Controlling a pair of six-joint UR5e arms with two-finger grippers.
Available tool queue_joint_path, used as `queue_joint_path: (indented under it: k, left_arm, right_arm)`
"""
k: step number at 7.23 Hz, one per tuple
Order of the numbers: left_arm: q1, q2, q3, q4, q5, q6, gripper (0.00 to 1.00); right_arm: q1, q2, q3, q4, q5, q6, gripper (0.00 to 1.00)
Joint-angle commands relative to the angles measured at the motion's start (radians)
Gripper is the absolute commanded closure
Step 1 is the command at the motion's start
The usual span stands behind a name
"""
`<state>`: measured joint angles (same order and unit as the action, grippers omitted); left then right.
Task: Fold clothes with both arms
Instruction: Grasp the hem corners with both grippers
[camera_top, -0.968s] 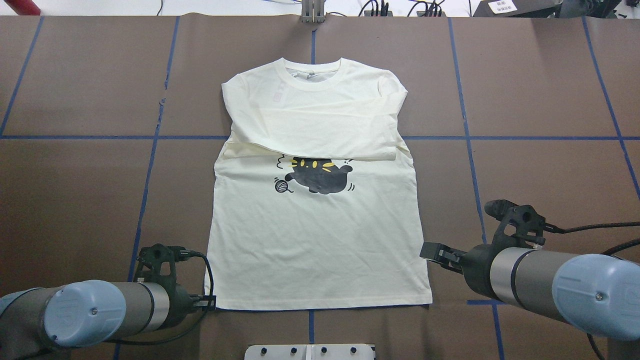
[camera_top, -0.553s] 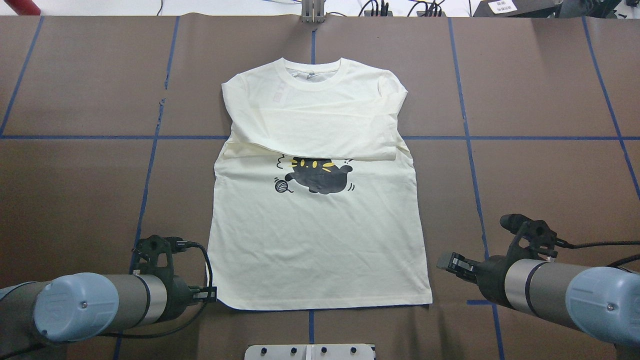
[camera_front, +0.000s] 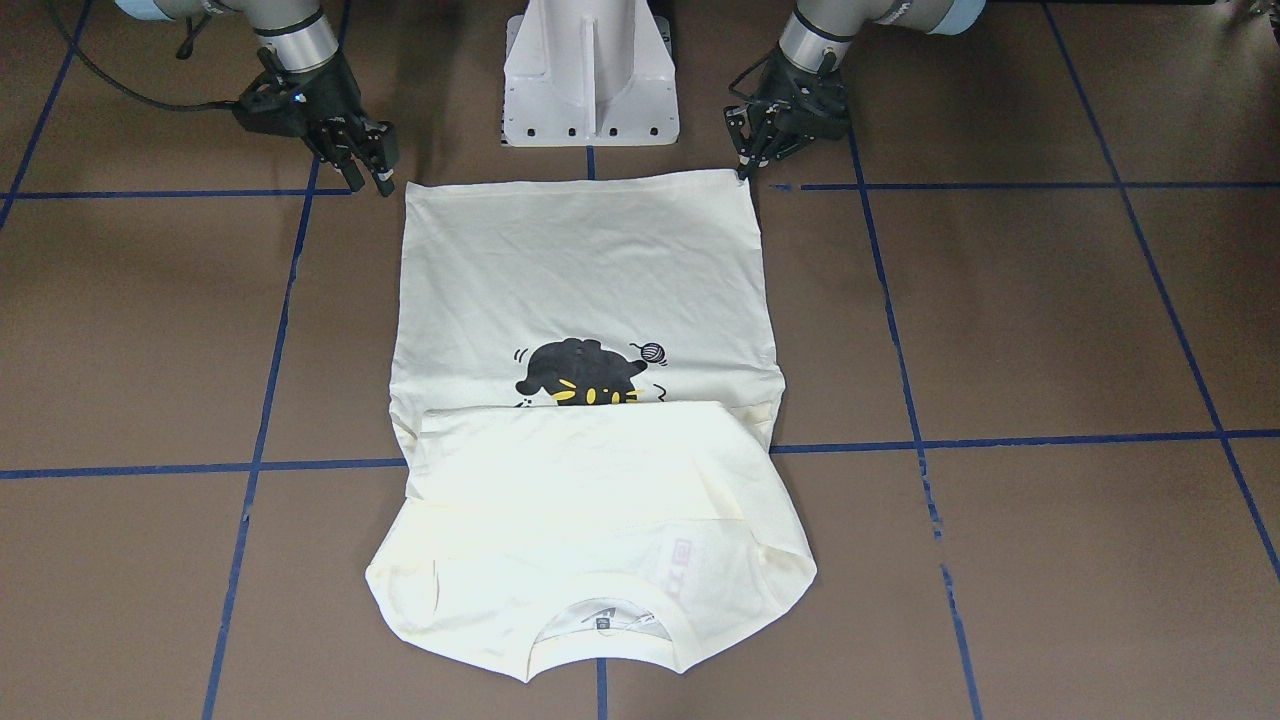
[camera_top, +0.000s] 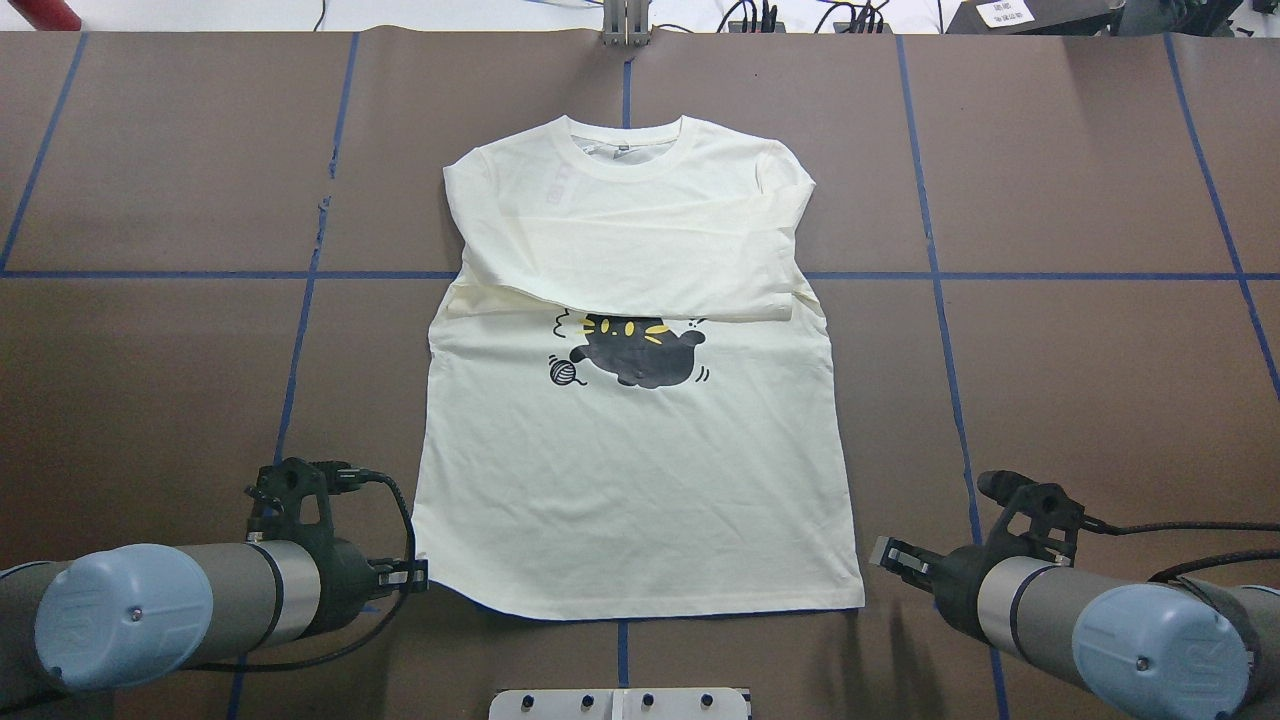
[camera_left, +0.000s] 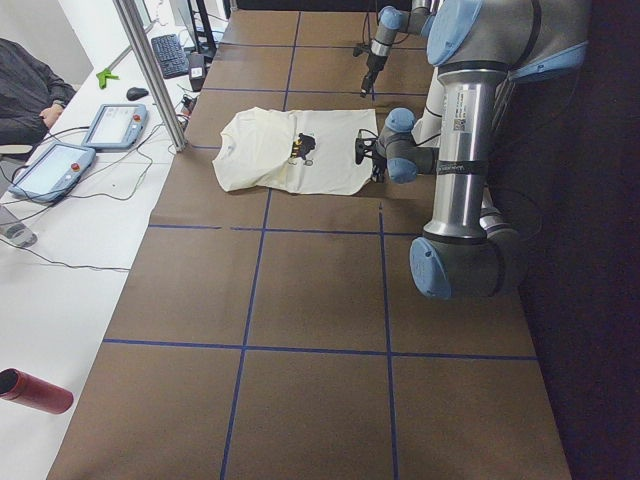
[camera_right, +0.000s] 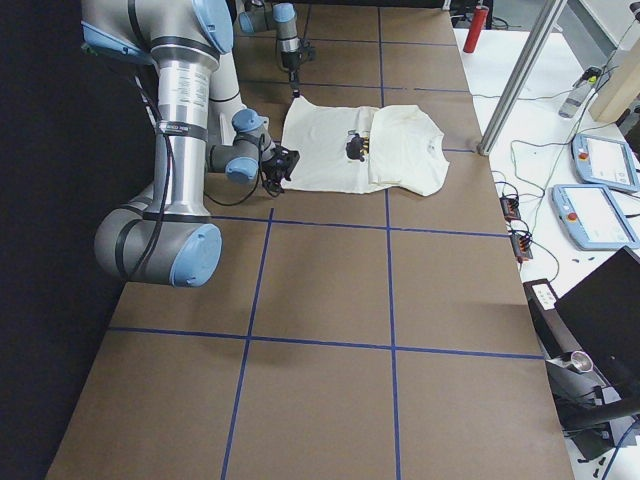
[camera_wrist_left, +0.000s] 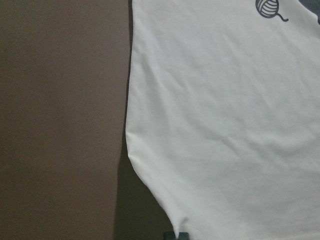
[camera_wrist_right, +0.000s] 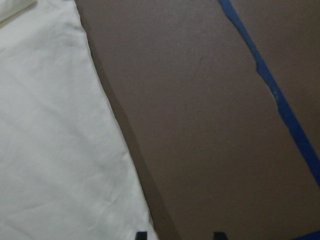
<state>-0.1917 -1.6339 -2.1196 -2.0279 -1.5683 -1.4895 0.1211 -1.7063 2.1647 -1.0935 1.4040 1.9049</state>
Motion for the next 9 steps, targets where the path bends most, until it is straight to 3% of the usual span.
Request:
queue_joint_path:
  k: [1, 6, 7, 8, 9]
  left_arm:
    - [0.0, -0.004, -0.008, 0.0, 0.005, 0.0, 1.0]
    - [0.0, -0.006, -0.007, 0.0, 0.005, 0.0, 1.0]
    - [0.0, -0.003, -0.006, 0.0, 0.005, 0.0, 1.0]
    - [0.0, -0.003, -0.006, 0.0, 0.005, 0.0, 1.0]
    - [0.0, -0.006, -0.006, 0.0, 0.005, 0.0, 1.0]
  right_arm:
    - [-0.017, 0.068, -0.054, -0.002, -0.013, 0.017, 0.51]
    - [-0.049, 0.085, -0.088, -0.003, -0.026, 0.017, 0.56]
    - [-0.061, 0.085, -0.088, -0.003, -0.045, 0.019, 0.64]
    - [-0.061, 0.086, -0.086, -0.003, -0.046, 0.041, 0.92]
    - [-0.066, 0.085, -0.089, -0.003, -0.045, 0.042, 1.0]
